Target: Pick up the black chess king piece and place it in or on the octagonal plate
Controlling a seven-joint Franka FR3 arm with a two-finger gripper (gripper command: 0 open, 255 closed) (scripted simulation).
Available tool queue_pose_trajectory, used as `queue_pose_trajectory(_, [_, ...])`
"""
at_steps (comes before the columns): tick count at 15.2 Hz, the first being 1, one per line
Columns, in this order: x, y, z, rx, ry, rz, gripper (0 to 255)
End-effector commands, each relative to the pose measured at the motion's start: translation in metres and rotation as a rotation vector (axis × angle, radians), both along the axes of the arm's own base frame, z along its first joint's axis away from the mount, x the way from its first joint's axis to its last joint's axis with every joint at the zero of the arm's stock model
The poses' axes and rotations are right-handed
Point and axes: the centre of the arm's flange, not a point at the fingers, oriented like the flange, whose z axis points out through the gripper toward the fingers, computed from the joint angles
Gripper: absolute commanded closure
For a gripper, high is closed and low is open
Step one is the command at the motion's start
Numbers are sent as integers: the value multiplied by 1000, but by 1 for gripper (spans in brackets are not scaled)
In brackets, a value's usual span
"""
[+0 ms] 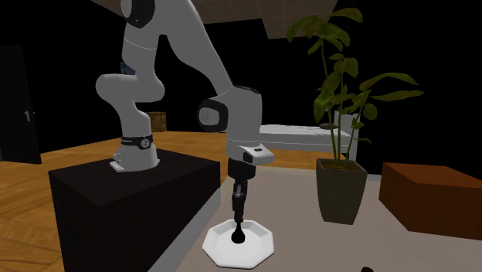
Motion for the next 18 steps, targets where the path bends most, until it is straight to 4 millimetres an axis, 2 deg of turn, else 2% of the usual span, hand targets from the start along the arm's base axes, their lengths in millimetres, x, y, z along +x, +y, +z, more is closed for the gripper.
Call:
queue_pose_trajectory(1, [0,0,-2,0,0,0,255])
queue_pose_trajectory(6, [0,0,-2,0,0,0,255])
queue_pose_trajectory(7, [0,0,-2,0,0,0,0])
queue_pose_trajectory(12, [0,0,-2,0,0,0,0])
queue_pose_trajectory(16, [3,1,48,0,0,0,0])
queue_pose_trajectory(18, [3,1,48,0,0,0,0])
